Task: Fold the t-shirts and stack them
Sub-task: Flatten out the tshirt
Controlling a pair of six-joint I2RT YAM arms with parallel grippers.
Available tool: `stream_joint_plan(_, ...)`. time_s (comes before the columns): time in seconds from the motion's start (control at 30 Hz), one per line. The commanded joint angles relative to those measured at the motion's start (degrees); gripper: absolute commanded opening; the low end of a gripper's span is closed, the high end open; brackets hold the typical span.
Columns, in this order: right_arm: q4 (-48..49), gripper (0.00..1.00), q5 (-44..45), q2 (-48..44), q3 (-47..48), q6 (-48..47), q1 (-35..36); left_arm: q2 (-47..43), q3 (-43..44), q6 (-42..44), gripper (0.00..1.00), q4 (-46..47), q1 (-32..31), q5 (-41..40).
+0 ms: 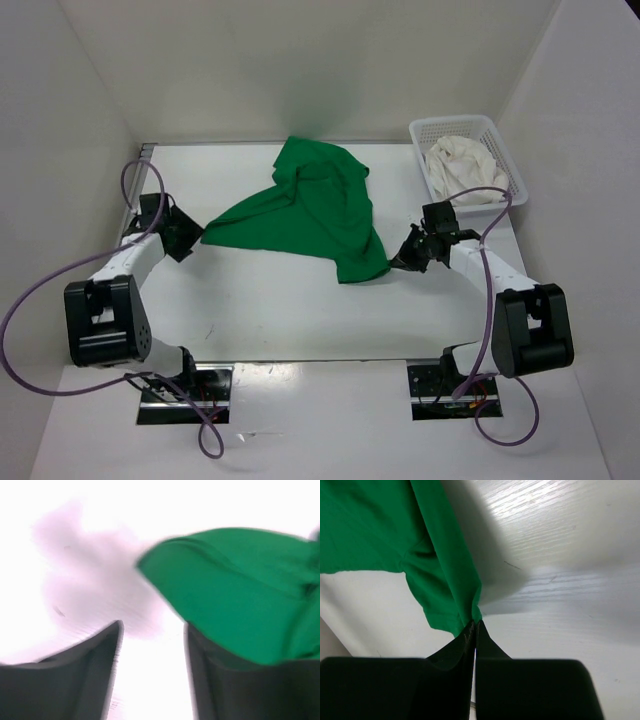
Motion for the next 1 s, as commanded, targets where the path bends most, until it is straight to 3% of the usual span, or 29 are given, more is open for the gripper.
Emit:
stream_joint_plan(0.0, 1.68, 0.0, -1.17, 0.01, 2.61, -1.58, 1.42, 4.04, -2.07, -2.52, 0.69, 3.66, 2.19, 1.62)
stream_joint_plan(0.07, 1.68, 0.0, -1.17, 0.01, 2.62, -1.58, 1.42, 6.14, -2.6, -3.14, 0.8, 5.86, 3.33, 2.5)
stream_joint_plan(0.13, 1.68, 0.0, -1.17, 0.01, 2.62, -1.58, 1.42, 7.99, -1.55, -3.14, 0.78, 5.86, 3.34, 1.79)
stream_joint_plan(0.2, 1.68, 0.0, -1.17, 0.01, 2.62, -2.11, 1.42, 9.14, -0.76, -3.66, 0.57, 6.39, 3.34, 1.09)
stream_joint_plan(0.3, 1.68, 0.0, -1.17, -0.52, 2.62, -2.11, 1.42, 11.95, 0.56, -3.66, 0.46, 7.53, 3.34, 1.09)
stream_joint_plan(0.43, 1.68, 0.0, -1.17, -1.05, 2.62, -2.11, 1.42, 14.68, 0.56, -4.72, 0.46, 9.46, 3.34, 2.14)
stream_joint_plan(0.5, 1.68, 0.0, -1.17, -1.66, 2.62, -2.11, 1.95, 15.47, 0.56, -5.86, 0.54, 11.39, 3.34, 2.67)
stream_joint_plan(0.7, 2.21, 0.0, -1.17, -1.66, 2.09, -2.11, 1.95, 17.49, 0.38, -6.39, 0.5, 13.95, 3.34, 3.98)
stream_joint_plan(0.83, 2.21, 0.02, -1.17, -1.66, 2.09, -1.59, 1.95, 20.21, 1.0, -7.09, 0.35, 15.0, 3.34, 5.13)
stream_joint_plan(0.87, 2.21, 0.02, -1.17, -1.66, 2.09, -1.58, 1.95, 20.22, 1.0, -7.09, 0.27, 15.0, 3.34, 5.13)
stream_joint_plan(0.97, 2.21, 0.02, -0.64, -1.66, 2.09, -1.58, 2.47, 20.22, 1.0, -7.09, 0.19, 15.0, 3.34, 5.13)
